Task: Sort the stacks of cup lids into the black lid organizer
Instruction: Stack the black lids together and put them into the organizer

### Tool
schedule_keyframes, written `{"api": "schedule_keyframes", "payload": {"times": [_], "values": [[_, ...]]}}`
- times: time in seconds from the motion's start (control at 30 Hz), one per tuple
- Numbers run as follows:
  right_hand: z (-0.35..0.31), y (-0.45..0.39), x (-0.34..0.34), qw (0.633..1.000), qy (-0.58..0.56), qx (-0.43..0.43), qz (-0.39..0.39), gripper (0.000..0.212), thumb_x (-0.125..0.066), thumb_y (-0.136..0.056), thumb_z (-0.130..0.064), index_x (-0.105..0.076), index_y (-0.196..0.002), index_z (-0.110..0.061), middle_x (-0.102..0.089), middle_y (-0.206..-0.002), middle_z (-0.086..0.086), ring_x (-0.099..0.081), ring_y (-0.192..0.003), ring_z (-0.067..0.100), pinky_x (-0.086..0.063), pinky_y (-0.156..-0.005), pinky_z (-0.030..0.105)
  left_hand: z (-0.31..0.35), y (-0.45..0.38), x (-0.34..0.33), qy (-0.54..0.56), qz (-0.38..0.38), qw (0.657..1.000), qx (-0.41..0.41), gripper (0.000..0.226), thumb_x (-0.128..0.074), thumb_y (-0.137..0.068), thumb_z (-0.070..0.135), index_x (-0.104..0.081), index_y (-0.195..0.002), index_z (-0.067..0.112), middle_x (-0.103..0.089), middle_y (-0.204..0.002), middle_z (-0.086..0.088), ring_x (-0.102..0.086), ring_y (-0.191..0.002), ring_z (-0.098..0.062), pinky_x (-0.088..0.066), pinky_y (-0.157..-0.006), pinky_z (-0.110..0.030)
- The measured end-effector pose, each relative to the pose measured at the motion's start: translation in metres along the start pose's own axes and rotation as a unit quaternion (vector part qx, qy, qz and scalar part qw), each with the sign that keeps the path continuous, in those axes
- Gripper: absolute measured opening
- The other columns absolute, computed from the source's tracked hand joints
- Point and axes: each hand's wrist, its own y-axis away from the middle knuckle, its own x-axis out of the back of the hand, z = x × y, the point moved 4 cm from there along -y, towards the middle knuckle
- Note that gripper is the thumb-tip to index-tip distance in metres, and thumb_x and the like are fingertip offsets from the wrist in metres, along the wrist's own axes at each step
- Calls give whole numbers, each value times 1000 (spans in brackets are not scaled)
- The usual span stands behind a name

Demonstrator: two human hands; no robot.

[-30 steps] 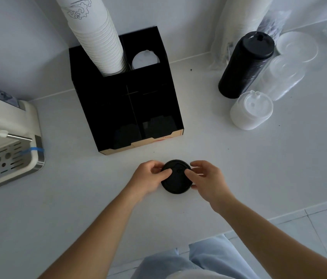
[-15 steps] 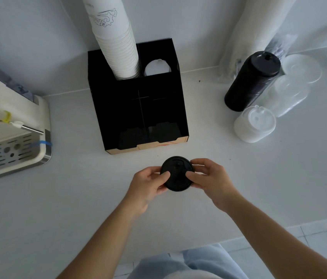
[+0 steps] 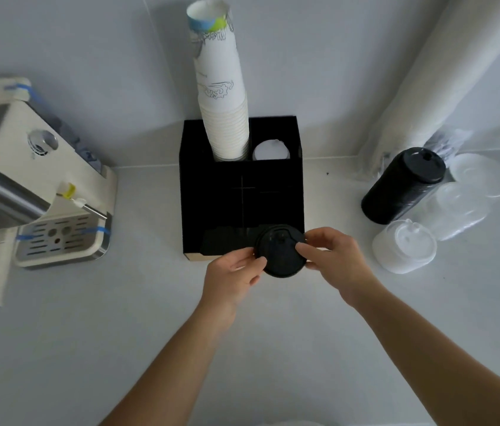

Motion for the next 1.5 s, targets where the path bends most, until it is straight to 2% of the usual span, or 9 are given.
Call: {"api": "schedule_keyframes", "payload": {"times": [0.17,0.33,0.43,0.53,0.63,0.73,0.87,1.13,1.5], "values": [[-31,-28,-4,993,102,51,-13,11,-69,-87,-23,-68,-91,-33,-72,-105,-11,-71,-89,21,-54,-71,29,10,-10,-11,21,49,999,10,27,-75,-79,5,-71,-105,11,-76,-87,-1,-70,-79,-14,-58,-74,-27],[-58,-60,-15,965,241,92,-55,25,-62,-90,-18,-72,-113,-23,-70,-106,-2,-63,-96,19,-51,-80,28,14,-21,-21,42,87,995,28,23,-74,-80,4,-71,-103,5,-73,-78,3,-68,-74,-12,-58,-77,-28],[-65,-77,-24,942,308,103,-81,28,-59,-91,-19,-71,-115,-23,-72,-111,0,-61,-92,18,-45,-72,23,15,-25,-25,56,97,992,57,16,-70,-84,6,-69,-83,22,-68,-78,6,-66,-78,-10,-52,-79,-24],[-70,-87,-32,922,358,114,-92,32,-55,-93,-20,-68,-122,-22,-70,-119,4,-62,-102,24,-48,-84,27,11,-31,-30,78,85,987,113,26,-63,-88,10,-54,-67,24,-53,-88,-4,-50,-85,-19,-41,-81,-27],[-73,-93,-39,907,391,118,-101,38,-50,-95,-22,-62,-132,-20,-67,-127,8,-62,-111,29,-45,-83,27,5,-34,-36,170,72,968,168,18,-51,-96,1,-61,-106,10,-55,-105,-13,-54,-106,-23,-44,-94,-27],[-71,-96,-46,893,419,104,-123,45,-47,-96,-20,-54,-140,-19,-64,-130,11,-62,-111,31,-46,-79,29,7,-34,-41,231,69,951,193,38,-51,-98,5,-49,-135,-2,-57,-129,-16,-52,-129,-22,-42,-108,-32],[-67,-101,-54,887,433,65,-144,50,-49,-95,-19,-47,-146,-14,-59,-137,13,-60,-117,32,-49,-83,29,10,-37,-44,300,69,927,213,44,-53,-98,14,-45,-140,1,-49,-144,-16,-47,-135,-23,-39,-112,-36],[-54,-107,-69,895,419,9,-154,40,-54,-91,-19,-54,-130,-8,-64,-120,14,-63,-104,30,-56,-89,38,15,-50,-46,321,84,916,224,52,-42,-102,27,-34,-149,7,-39,-153,-15,-37,-142,-24,-31,-117,-38],[-28,-113,-77,916,385,-14,-113,35,-55,-92,-22,-54,-125,-9,-64,-115,13,-60,-94,27,-48,-75,31,29,-59,-47,272,64,929,244,77,-48,-92,58,-35,-148,6,-39,-152,-16,-34,-143,-25,-28,-119,-38]]}}
